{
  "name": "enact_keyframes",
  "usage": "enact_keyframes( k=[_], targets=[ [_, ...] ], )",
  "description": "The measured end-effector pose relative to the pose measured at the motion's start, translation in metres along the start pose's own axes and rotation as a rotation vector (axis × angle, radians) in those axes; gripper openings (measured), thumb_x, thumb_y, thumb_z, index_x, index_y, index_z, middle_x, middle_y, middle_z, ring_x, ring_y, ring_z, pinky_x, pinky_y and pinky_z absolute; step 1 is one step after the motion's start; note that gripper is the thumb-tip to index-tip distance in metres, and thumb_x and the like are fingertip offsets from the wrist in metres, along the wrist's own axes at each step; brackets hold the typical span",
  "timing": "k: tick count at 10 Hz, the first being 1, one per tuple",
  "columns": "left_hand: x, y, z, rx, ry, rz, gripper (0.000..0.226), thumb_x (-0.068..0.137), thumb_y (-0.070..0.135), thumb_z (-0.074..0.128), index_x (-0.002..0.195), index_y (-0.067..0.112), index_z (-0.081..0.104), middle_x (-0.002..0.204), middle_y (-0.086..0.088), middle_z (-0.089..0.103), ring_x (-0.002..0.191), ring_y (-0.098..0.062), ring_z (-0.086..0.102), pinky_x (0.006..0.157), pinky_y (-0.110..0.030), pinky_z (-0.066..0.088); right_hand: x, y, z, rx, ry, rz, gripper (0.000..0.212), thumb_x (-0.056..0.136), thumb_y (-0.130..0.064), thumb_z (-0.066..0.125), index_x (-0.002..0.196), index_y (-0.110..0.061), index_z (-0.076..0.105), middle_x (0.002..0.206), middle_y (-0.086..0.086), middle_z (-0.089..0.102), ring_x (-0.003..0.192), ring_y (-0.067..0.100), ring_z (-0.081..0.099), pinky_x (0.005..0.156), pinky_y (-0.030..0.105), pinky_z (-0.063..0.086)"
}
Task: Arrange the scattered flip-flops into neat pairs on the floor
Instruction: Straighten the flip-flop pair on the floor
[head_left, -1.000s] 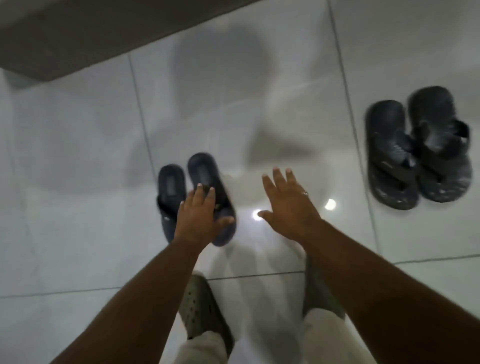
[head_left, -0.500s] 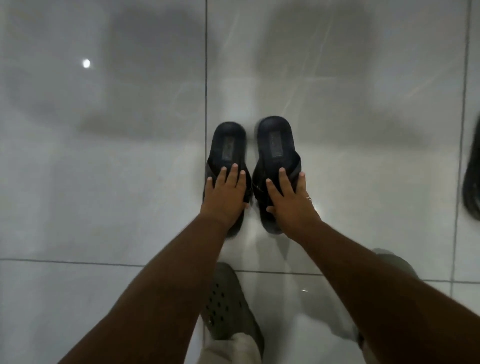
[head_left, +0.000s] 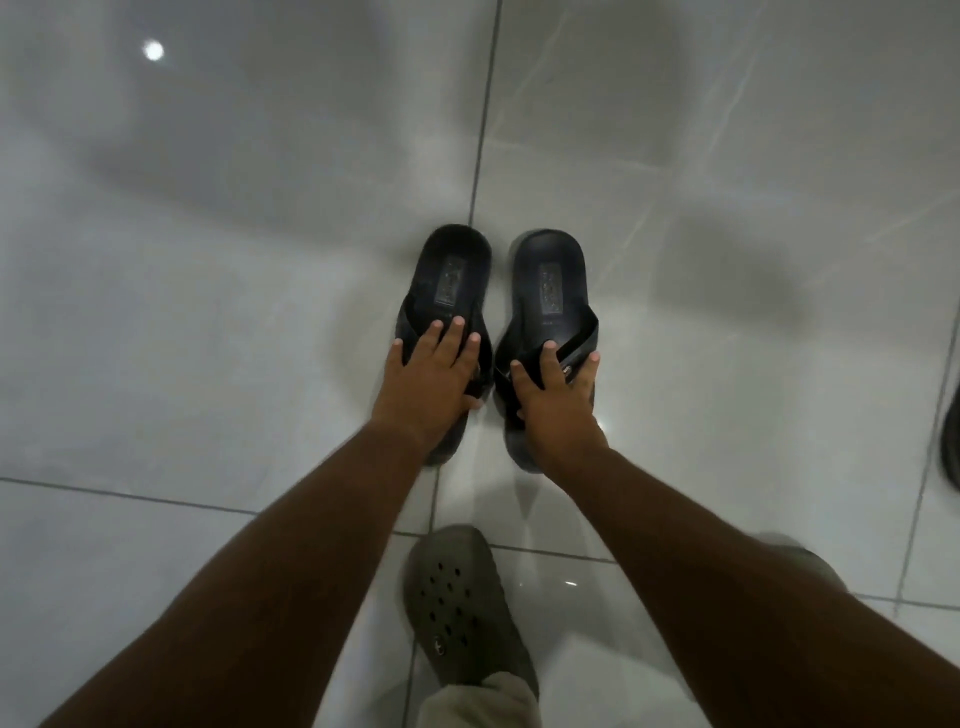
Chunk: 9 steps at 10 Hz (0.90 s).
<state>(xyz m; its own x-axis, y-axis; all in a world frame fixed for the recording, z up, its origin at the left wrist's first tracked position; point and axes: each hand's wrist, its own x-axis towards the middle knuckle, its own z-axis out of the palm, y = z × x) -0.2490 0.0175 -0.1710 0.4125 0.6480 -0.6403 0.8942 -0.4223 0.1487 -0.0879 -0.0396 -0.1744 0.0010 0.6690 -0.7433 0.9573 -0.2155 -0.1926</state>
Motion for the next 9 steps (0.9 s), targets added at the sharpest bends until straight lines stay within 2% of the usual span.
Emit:
enact_keyframes(
  k=[2,4,5,7,8,9],
  targets=[
    [-0.011,-0.100,-0.010,-0.006,0.008,-0.089,0.081,0.093,0.052,0.045,0.155,0.018,0.006,0.165,-0.007,0.003,0.151,-0.028,0.005,0.117,-0.056,0.022,0.032,-0.099,-0.011,0.090,0.012,-0.084,0.070,0.096,-0.018,0.054,0.154,-0.024,0.015,0.164,0.009,-0.008,0.140,0.053,-0.023,0.114,0.065,0.018],
    [-0.014,-0.155,-0.012,-0.020,0.017,-0.117,0.082,0.091,0.053,0.047,0.154,0.017,0.009,0.165,-0.009,0.005,0.151,-0.030,0.008,0.116,-0.058,0.023,0.041,-0.161,-0.010,0.022,0.064,-0.098,0.070,0.095,-0.017,0.056,0.153,-0.012,0.016,0.162,0.021,-0.003,0.139,0.060,-0.010,0.114,0.067,0.017],
    [-0.012,-0.163,-0.010,-0.026,0.045,-0.105,0.082,0.091,0.053,0.046,0.154,0.017,0.009,0.165,-0.009,0.005,0.151,-0.030,0.008,0.115,-0.059,0.024,0.041,-0.171,-0.007,0.134,0.057,-0.038,0.067,0.095,-0.015,0.055,0.152,-0.014,0.020,0.163,0.017,-0.005,0.137,0.061,-0.017,0.112,0.066,0.022],
    [-0.015,-0.170,-0.010,-0.013,0.040,-0.088,0.082,0.091,0.053,0.048,0.154,0.017,0.009,0.165,-0.009,0.006,0.151,-0.030,0.007,0.115,-0.060,0.024,0.039,-0.179,-0.002,0.076,0.041,-0.061,0.066,0.096,-0.016,0.054,0.152,-0.011,0.020,0.161,0.022,-0.004,0.137,0.063,-0.013,0.114,0.068,0.014],
    [-0.020,-0.172,-0.015,0.068,0.048,-0.104,0.083,0.090,0.057,0.044,0.154,0.018,0.007,0.165,-0.007,0.004,0.151,-0.032,0.002,0.114,-0.064,0.020,0.030,-0.182,-0.006,0.172,0.014,-0.061,0.070,0.095,-0.016,0.057,0.153,-0.018,0.018,0.162,0.017,-0.008,0.139,0.059,-0.016,0.112,0.067,0.021],
    [-0.037,-0.152,-0.025,0.106,0.125,-0.181,0.084,0.089,0.065,0.032,0.154,0.017,0.009,0.165,-0.007,0.007,0.150,-0.034,-0.001,0.111,-0.069,0.010,0.014,-0.161,-0.022,0.283,0.064,-0.065,0.074,0.095,-0.026,0.057,0.154,-0.024,0.013,0.163,0.012,-0.011,0.145,0.051,-0.006,0.110,0.059,0.030]
  ],
)
